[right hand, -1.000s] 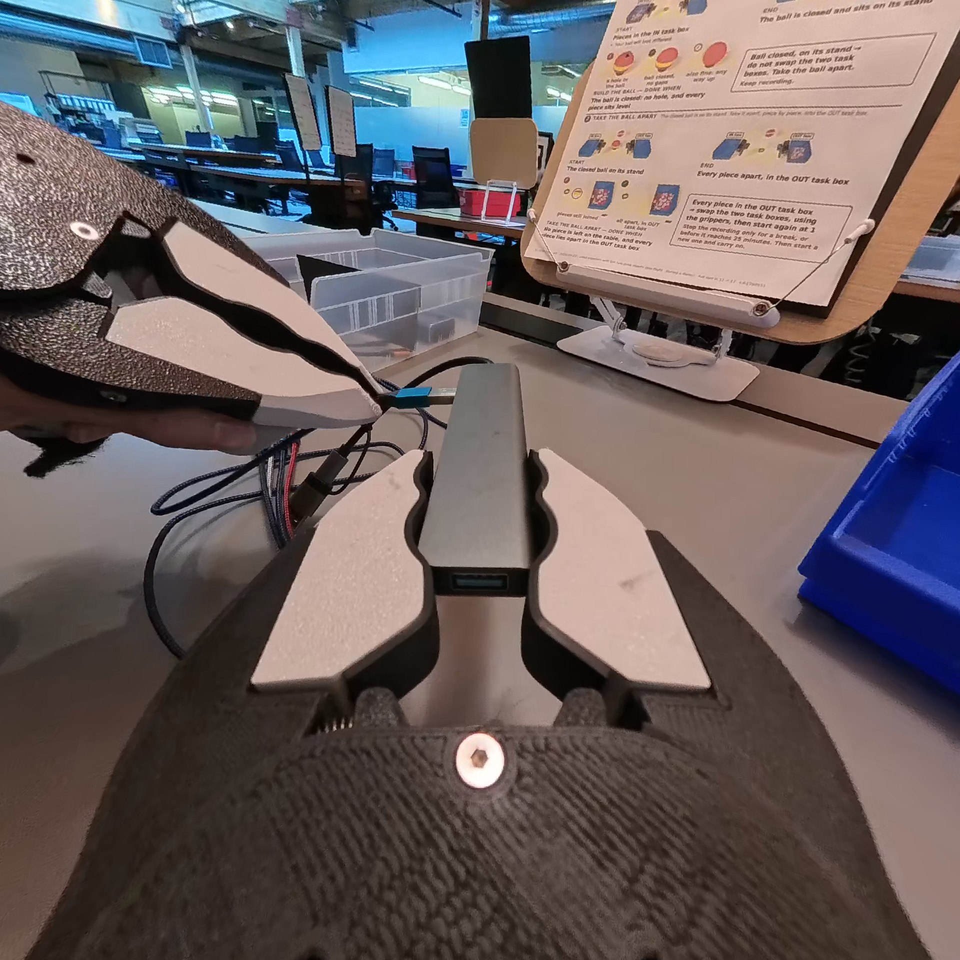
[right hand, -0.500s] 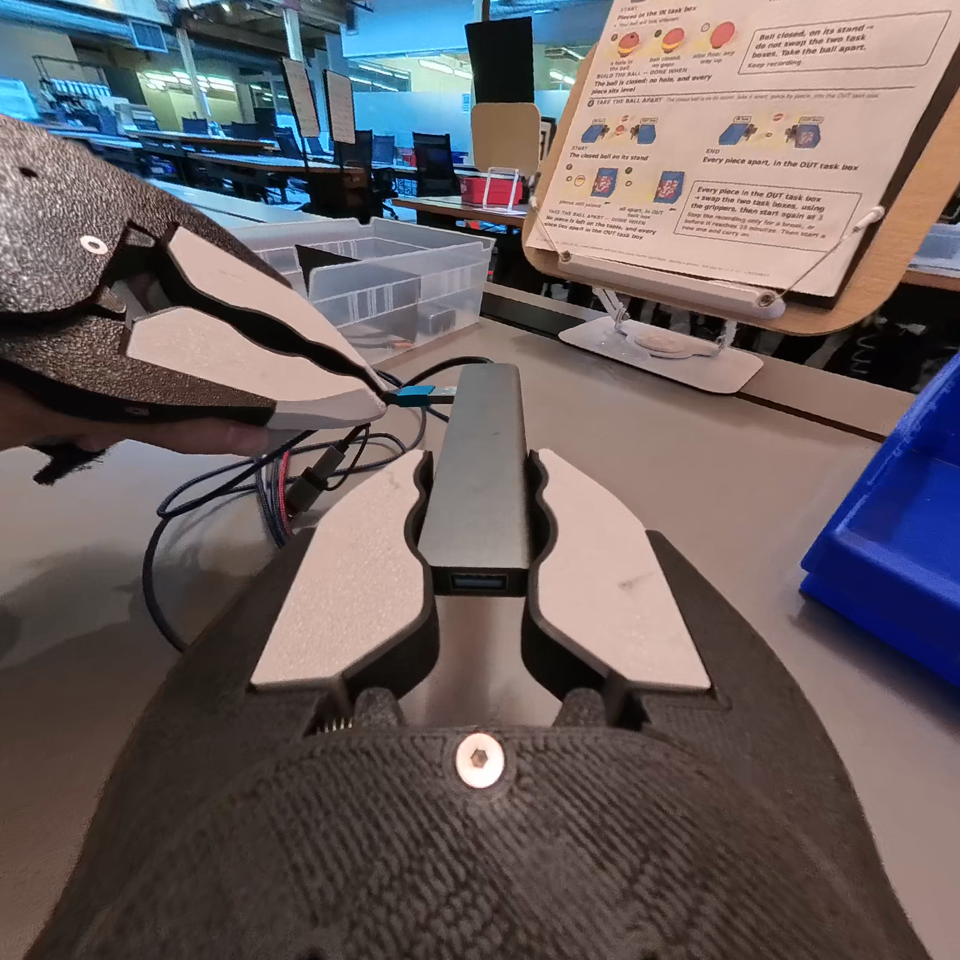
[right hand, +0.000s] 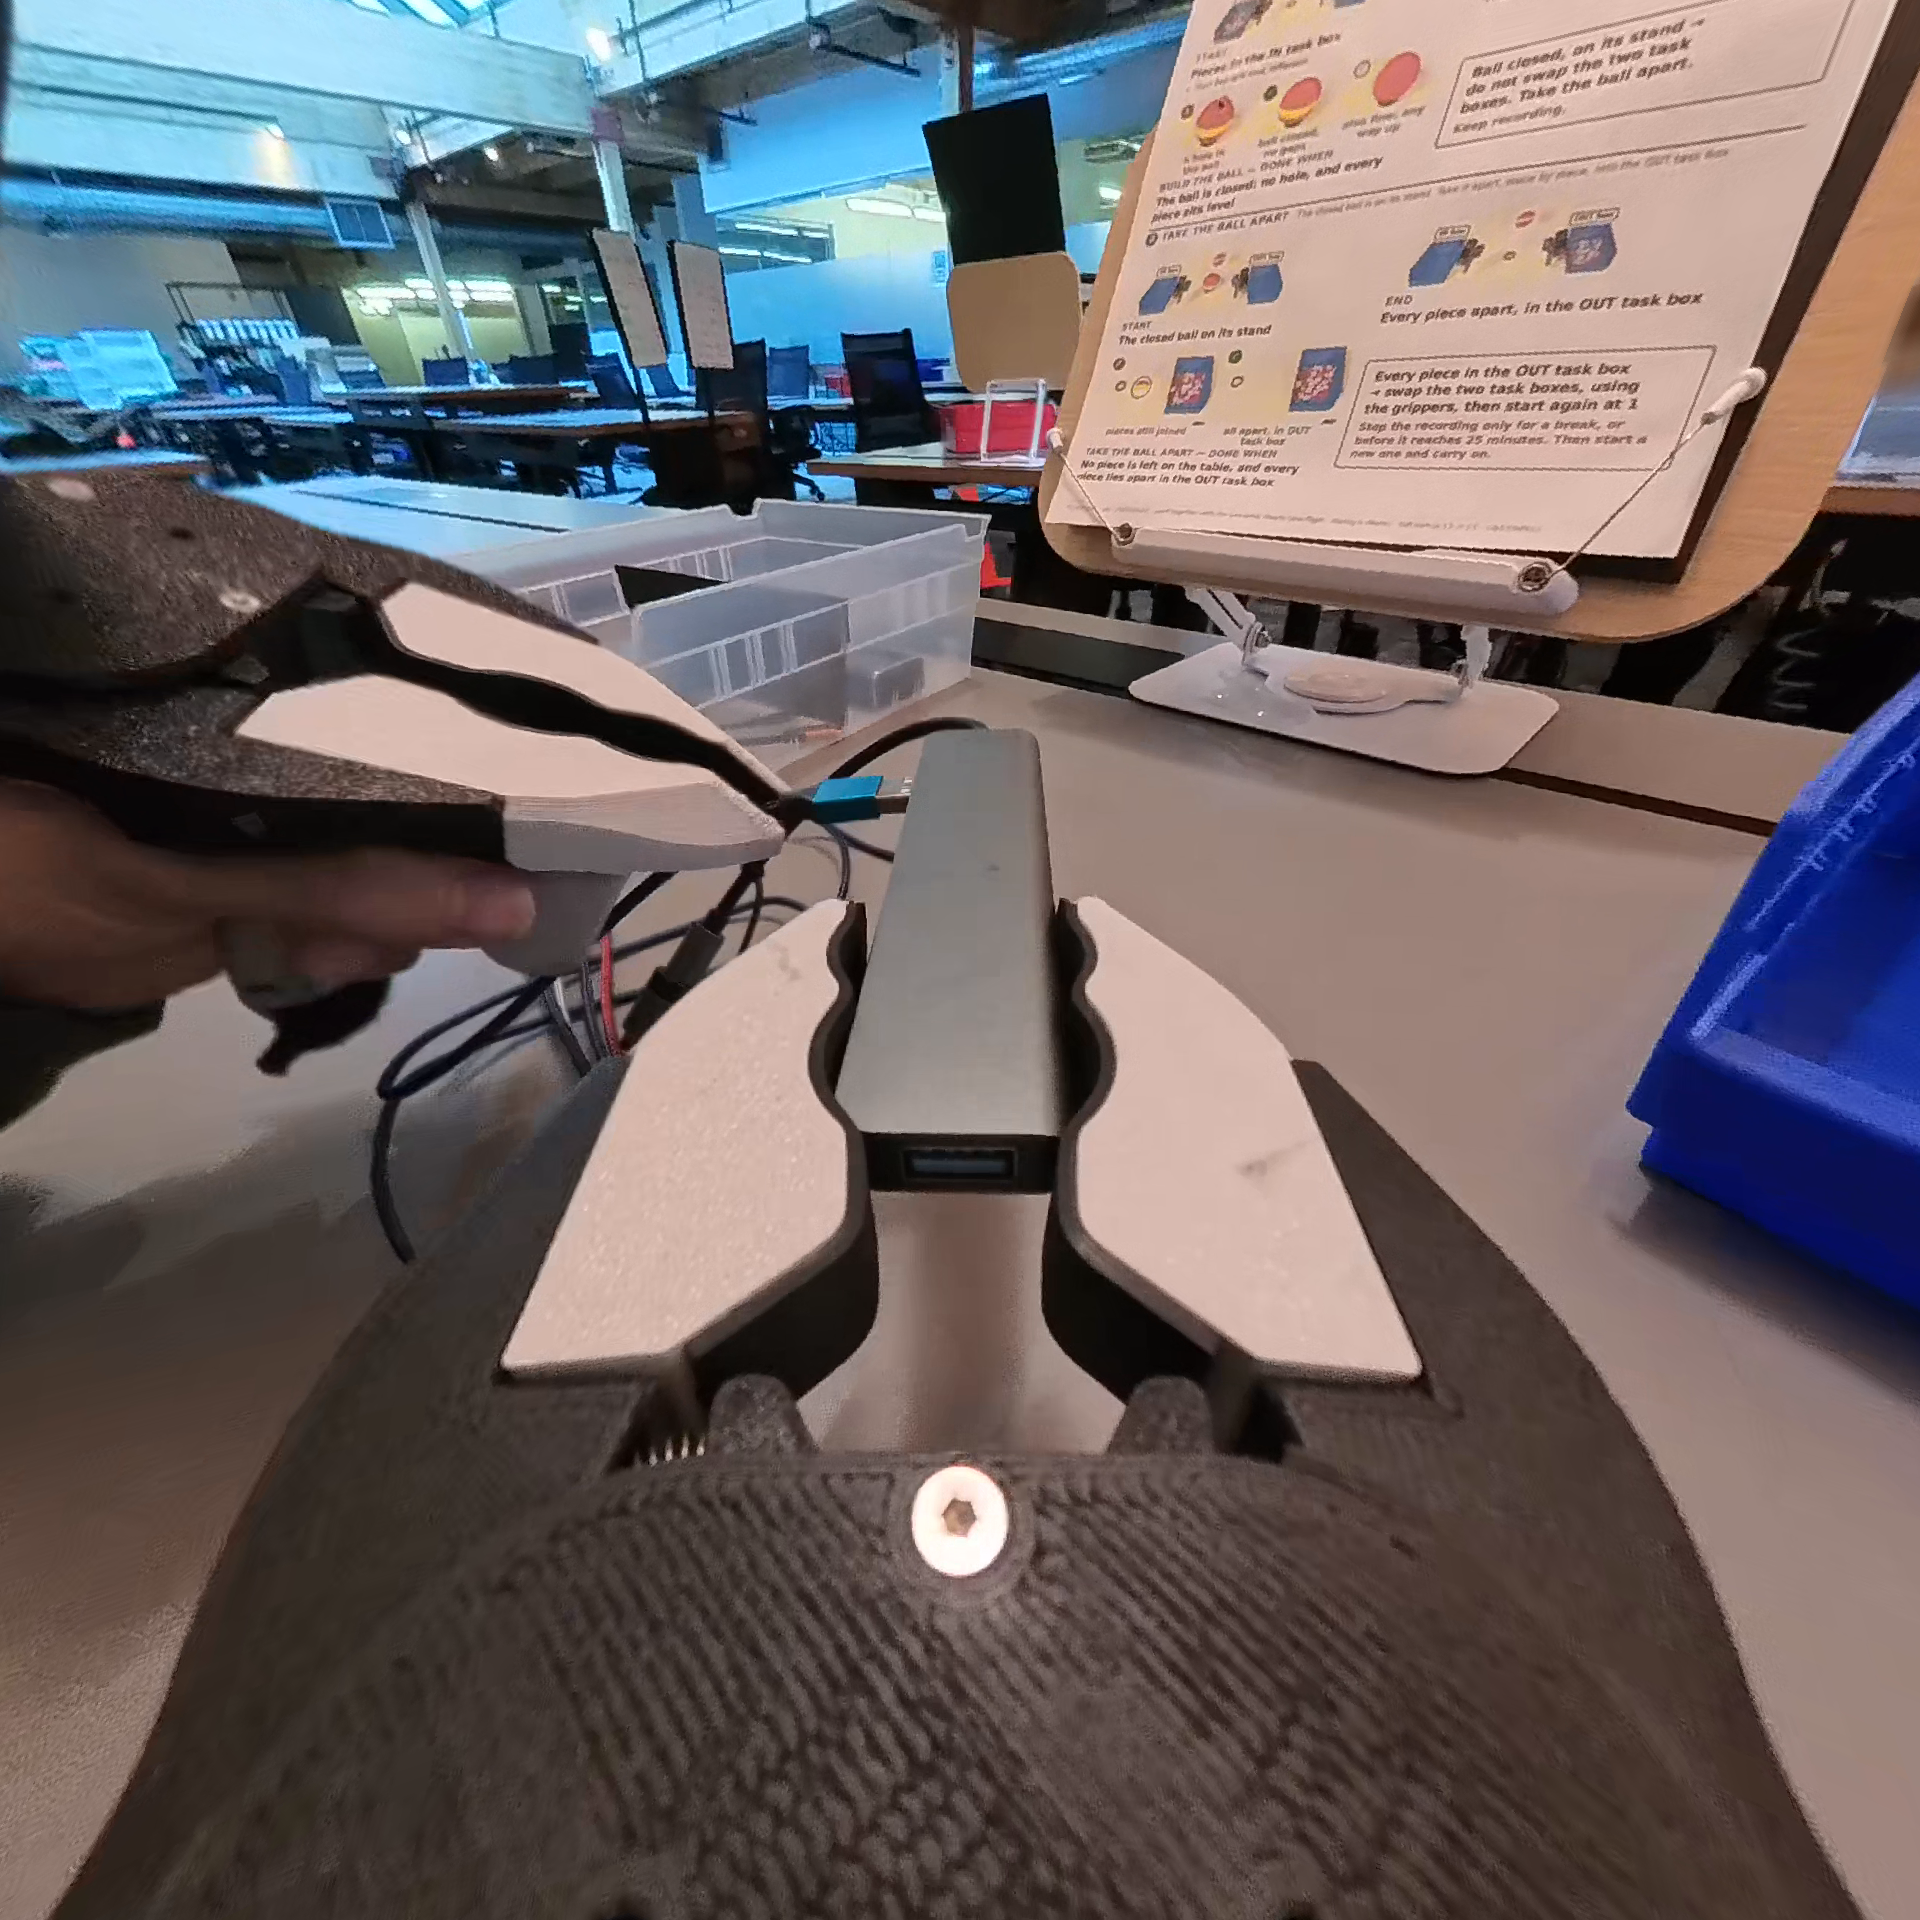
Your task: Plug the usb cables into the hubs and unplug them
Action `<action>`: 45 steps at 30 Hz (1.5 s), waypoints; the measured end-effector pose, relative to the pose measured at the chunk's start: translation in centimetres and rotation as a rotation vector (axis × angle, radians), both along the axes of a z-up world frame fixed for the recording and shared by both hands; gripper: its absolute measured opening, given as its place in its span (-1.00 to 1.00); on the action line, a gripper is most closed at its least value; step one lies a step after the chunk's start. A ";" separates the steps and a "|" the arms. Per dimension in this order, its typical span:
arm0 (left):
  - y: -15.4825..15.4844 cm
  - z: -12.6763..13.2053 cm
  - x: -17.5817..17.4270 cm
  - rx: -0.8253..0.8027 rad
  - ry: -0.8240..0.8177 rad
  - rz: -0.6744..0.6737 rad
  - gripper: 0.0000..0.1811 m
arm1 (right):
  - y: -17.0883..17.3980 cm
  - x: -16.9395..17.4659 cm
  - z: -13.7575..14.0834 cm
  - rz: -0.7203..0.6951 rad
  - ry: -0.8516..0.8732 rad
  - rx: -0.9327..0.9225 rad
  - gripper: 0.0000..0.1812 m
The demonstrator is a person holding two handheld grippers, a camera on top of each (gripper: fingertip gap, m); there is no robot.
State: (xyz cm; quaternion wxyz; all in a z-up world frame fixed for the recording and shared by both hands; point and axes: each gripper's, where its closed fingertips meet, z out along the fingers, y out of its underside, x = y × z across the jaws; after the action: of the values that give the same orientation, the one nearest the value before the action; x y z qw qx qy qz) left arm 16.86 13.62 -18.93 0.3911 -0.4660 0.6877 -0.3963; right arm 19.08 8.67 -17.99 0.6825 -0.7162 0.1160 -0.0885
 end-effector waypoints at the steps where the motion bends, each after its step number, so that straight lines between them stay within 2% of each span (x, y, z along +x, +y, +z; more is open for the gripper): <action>1: -0.1 0.1 0.1 -0.039 -0.021 -0.012 -0.93 | 0.0 0.1 0.0 0.003 0.014 0.005 -0.62; 5: -0.2 0.1 0.5 -0.076 -0.073 -0.020 -0.78 | 0.0 0.1 0.0 0.017 0.031 0.008 -0.62; 9: -0.2 0.2 0.7 -0.042 -0.097 0.006 -0.85 | 0.2 -0.4 0.0 0.015 -0.028 -0.007 -0.62; 15: -0.2 0.5 0.6 -0.086 -0.093 0.000 -0.86 | 0.2 -0.5 0.1 0.039 -0.008 0.005 -0.62; 19: -0.1 1.2 0.4 -0.037 -0.110 0.001 -0.86 | 0.5 -1.4 0.0 0.108 -0.013 0.000 -0.60; 23: 0.1 0.4 0.1 0.061 -0.050 0.004 -0.86 | 0.6 -1.6 -0.3 0.113 -0.074 -0.044 -0.60; 32: -1.0 1.7 0.1 -0.042 -0.135 -0.058 -0.83 | 0.0 -1.9 0.7 0.209 -0.024 0.059 -0.61; 35: -1.3 3.6 -0.4 -0.099 -0.176 -0.080 -0.73 | -0.5 -0.6 0.9 0.118 -0.074 0.047 -0.61; 38: 0.7 8.0 -1.8 -0.127 -0.305 -0.023 -0.63 | -2.3 1.3 3.6 0.051 -0.118 0.125 -0.62; 41: 3.8 11.3 -3.7 -0.155 -0.399 0.061 -0.62 | -5.5 3.8 7.4 -0.015 -0.149 0.214 -0.61; 43: 5.8 11.9 -4.5 -0.143 -0.412 0.113 -0.63 | -8.3 5.7 10.2 -0.081 -0.165 0.270 -0.61; 45: 7.3 11.5 -4.8 -0.146 -0.385 0.150 -0.63 | -11.1 7.8 12.2 -0.152 -0.166 0.297 -0.61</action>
State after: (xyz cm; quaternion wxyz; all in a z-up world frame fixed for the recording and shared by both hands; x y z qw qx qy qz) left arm 12.03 20.93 -7.44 0.5088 -0.4587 0.5333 -0.4963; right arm 26.90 -2.46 -5.75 0.7791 -0.5871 0.1251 -0.1807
